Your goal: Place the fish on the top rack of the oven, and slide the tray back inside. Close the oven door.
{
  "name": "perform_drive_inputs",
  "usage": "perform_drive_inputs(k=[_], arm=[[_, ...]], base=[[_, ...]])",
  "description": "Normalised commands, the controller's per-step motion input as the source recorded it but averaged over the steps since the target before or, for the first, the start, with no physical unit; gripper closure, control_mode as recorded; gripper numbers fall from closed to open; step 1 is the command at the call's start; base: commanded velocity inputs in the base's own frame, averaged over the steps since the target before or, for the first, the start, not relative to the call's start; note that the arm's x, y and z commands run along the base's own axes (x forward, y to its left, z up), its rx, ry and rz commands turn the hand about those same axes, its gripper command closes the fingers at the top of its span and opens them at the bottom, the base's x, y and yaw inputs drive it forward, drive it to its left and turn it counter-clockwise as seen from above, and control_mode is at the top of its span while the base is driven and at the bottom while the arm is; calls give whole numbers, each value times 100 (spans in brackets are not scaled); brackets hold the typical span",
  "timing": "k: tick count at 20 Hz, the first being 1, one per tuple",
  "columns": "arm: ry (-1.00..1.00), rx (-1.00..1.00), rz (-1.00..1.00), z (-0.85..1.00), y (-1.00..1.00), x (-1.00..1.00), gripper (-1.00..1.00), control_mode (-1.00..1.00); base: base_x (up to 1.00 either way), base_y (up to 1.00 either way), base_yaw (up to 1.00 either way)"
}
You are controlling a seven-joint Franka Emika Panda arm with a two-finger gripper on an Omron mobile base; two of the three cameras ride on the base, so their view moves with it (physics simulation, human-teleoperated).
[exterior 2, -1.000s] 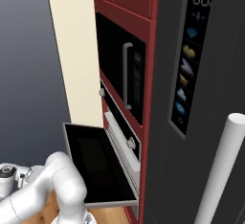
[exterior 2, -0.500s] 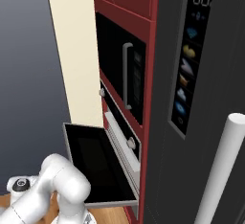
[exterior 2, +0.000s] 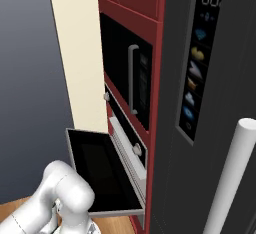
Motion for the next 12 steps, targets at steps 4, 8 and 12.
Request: perform_drive_inputs(k=[4,8,12], arm=[[-23,-24,-4,-100,0,61,-100,-100],[-34,-28,-18,-100,0,79,-100,-100],[-47,-26,-27,-34,-10,37,-100,-100]], base=[[0,0,0],[0,0,0],[0,0,0]])
